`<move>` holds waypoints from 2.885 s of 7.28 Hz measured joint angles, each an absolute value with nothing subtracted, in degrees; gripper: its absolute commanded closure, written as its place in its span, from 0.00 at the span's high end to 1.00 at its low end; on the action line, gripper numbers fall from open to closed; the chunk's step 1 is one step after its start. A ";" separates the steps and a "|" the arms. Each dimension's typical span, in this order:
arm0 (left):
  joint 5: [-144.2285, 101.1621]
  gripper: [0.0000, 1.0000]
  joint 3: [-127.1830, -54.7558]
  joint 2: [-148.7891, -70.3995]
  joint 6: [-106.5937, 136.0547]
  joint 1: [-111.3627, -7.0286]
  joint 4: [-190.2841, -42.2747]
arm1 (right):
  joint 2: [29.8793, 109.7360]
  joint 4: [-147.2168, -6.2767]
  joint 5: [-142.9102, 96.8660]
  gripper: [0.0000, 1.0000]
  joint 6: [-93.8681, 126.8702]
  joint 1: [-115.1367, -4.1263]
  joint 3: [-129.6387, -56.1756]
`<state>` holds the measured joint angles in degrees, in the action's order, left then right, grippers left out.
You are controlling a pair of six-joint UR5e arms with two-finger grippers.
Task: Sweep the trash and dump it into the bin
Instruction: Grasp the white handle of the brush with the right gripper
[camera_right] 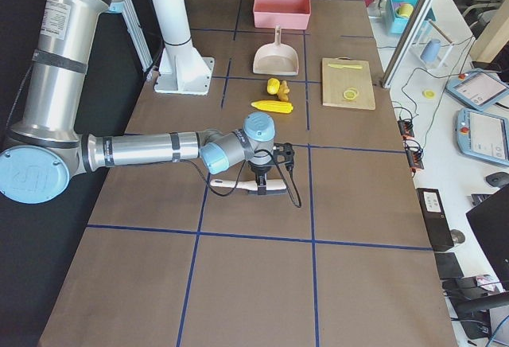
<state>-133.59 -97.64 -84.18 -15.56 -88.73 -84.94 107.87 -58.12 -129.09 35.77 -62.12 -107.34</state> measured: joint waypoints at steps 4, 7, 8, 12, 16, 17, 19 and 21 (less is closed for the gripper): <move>-133.59 1.00 -97.70 -84.11 -15.56 -88.68 -84.90 | 111.65 -53.16 -124.99 1.00 40.41 -54.19 -107.22; -133.59 1.00 -97.73 -84.11 -15.56 -88.68 -84.90 | 112.26 -53.07 -123.79 0.84 41.10 -50.37 -106.53; -133.57 1.00 -97.69 -84.11 -15.56 -88.65 -84.90 | 112.25 -53.05 -123.34 0.52 41.12 -49.38 -106.12; -133.59 1.00 -97.67 -84.12 -15.56 -88.68 -84.90 | 112.45 -53.12 -122.99 0.00 41.05 -48.75 -105.76; -133.54 1.00 -97.99 -84.40 -15.58 -88.63 -84.94 | 112.46 -53.23 -122.90 0.00 41.11 -48.78 -105.74; -133.52 1.00 -98.04 -84.63 -15.57 -88.47 -85.01 | 112.34 -53.35 -122.86 0.00 41.10 -48.78 -105.71; -133.21 1.00 -97.90 -86.50 -15.22 -87.40 -86.13 | 112.26 -53.42 -122.77 0.00 41.15 -48.78 -105.71; -133.20 1.00 -97.32 -88.76 -15.02 -86.85 -89.39 | 112.29 -53.38 -122.71 0.00 41.15 -48.78 -105.67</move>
